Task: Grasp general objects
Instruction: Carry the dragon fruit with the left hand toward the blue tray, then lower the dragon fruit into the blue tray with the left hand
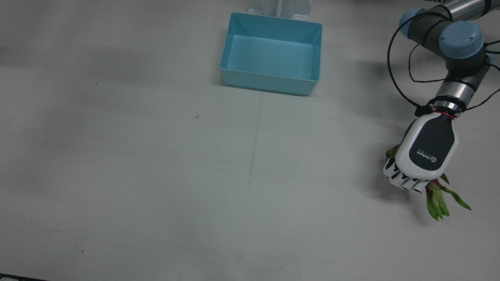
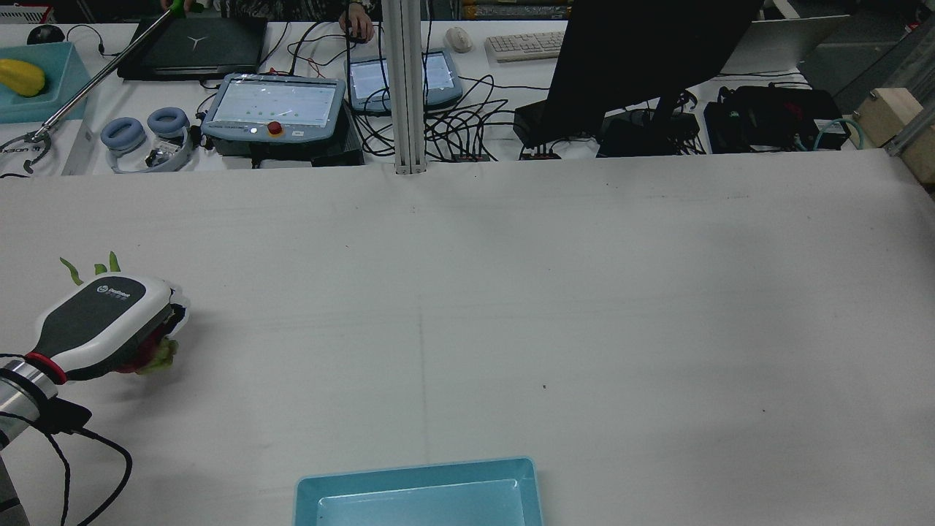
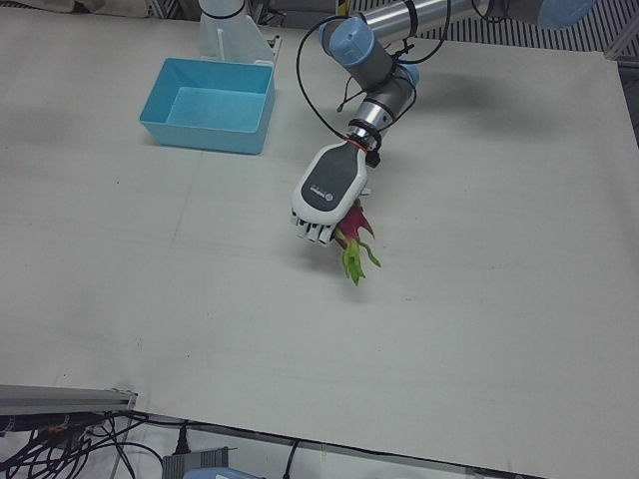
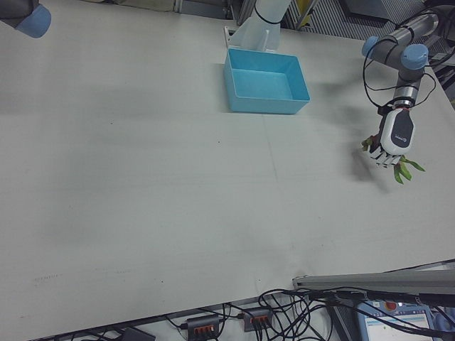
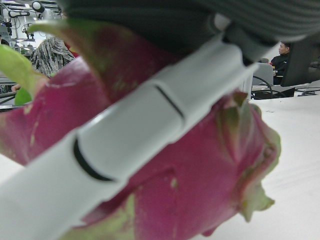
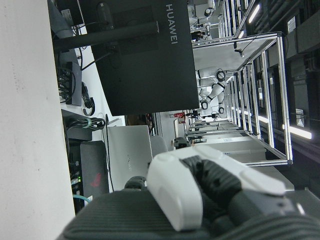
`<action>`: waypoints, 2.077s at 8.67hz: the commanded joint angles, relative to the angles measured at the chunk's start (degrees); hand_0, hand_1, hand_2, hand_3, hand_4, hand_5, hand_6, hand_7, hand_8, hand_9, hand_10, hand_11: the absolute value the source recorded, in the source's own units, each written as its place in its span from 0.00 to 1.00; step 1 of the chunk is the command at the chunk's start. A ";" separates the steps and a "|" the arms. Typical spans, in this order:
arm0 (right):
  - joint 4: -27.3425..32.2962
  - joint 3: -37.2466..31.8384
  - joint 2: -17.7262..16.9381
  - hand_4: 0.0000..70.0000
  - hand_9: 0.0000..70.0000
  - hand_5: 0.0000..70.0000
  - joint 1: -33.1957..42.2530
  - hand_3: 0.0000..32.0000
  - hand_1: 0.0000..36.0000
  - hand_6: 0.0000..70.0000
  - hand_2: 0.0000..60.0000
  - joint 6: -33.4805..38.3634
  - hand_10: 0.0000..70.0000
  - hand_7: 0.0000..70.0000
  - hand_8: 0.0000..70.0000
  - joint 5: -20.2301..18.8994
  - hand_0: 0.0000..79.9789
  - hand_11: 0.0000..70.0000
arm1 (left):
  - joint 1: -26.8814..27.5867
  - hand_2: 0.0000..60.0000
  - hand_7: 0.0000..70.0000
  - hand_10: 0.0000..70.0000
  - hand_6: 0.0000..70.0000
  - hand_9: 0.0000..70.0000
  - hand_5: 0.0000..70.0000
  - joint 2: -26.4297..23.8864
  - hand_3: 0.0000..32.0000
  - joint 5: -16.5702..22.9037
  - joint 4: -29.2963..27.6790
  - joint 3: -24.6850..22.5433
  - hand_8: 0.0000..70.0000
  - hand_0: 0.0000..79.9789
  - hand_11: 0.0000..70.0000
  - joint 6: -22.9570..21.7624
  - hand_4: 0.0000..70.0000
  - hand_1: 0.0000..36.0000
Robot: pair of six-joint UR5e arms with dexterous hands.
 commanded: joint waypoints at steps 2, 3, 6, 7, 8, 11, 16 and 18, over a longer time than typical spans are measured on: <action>0.00 0.00 0.00 0.00 0.00 0.00 0.00 0.00 0.00 0.00 0.00 0.00 0.00 0.00 0.00 -0.05 0.00 0.00 | -3.53 1.00 1.00 1.00 1.00 1.00 1.00 -7.72 0.00 22.44 -0.86 -0.57 1.00 1.00 1.00 -12.39 1.00 1.00; 0.00 0.00 0.00 0.00 0.00 0.00 0.00 0.00 0.00 0.00 0.00 0.00 0.00 0.00 0.00 0.04 0.00 0.00 | -4.58 1.00 1.00 1.00 1.00 1.00 1.00 -7.72 0.00 29.92 -5.16 0.57 1.00 1.00 1.00 -18.89 1.00 1.00; 0.00 0.00 0.00 0.00 0.00 0.00 0.00 0.00 0.00 0.00 0.00 0.00 0.00 0.00 0.00 -0.05 0.00 0.00 | -8.98 1.00 1.00 1.00 1.00 1.00 1.00 -7.90 0.00 45.42 -15.01 0.05 1.00 1.00 1.00 -32.09 1.00 1.00; 0.00 0.00 0.00 0.00 0.00 0.00 0.00 0.00 0.00 0.00 0.00 0.00 0.00 0.00 0.00 -0.05 0.00 0.00 | -8.55 1.00 1.00 1.00 1.00 1.00 1.00 -7.20 0.00 47.03 -22.10 0.05 1.00 1.00 1.00 -38.84 1.00 1.00; 0.00 0.00 0.00 0.00 0.00 0.00 0.00 0.00 0.00 0.00 0.00 -0.09 0.00 0.00 0.00 0.04 0.00 0.00 | -5.24 1.00 1.00 1.00 1.00 1.00 1.00 -6.58 0.00 47.74 -27.74 -0.38 1.00 1.00 1.00 -44.65 1.00 1.00; 0.00 0.00 0.00 0.00 0.00 0.00 0.00 0.00 0.00 0.00 0.00 0.00 0.00 0.00 0.00 -0.05 0.00 0.00 | 9.77 1.00 1.00 1.00 1.00 1.00 1.00 -8.06 0.00 45.21 -30.25 -4.94 1.00 1.00 1.00 -48.83 1.00 1.00; 0.00 0.00 0.00 0.00 0.00 0.00 0.00 0.00 0.00 0.00 0.00 0.00 0.00 0.00 0.00 -0.05 0.00 0.00 | 17.20 1.00 1.00 1.00 1.00 0.76 1.00 -10.45 0.00 40.45 -38.68 -4.26 0.60 1.00 1.00 -53.33 0.93 1.00; 0.00 0.00 0.00 0.00 0.00 0.00 0.00 0.00 0.00 0.00 0.00 0.00 0.00 0.00 0.00 -0.05 0.00 0.00 | 17.47 1.00 1.00 0.63 0.78 0.21 1.00 -10.45 0.00 40.54 -41.40 -3.04 0.14 1.00 0.95 -53.24 0.53 1.00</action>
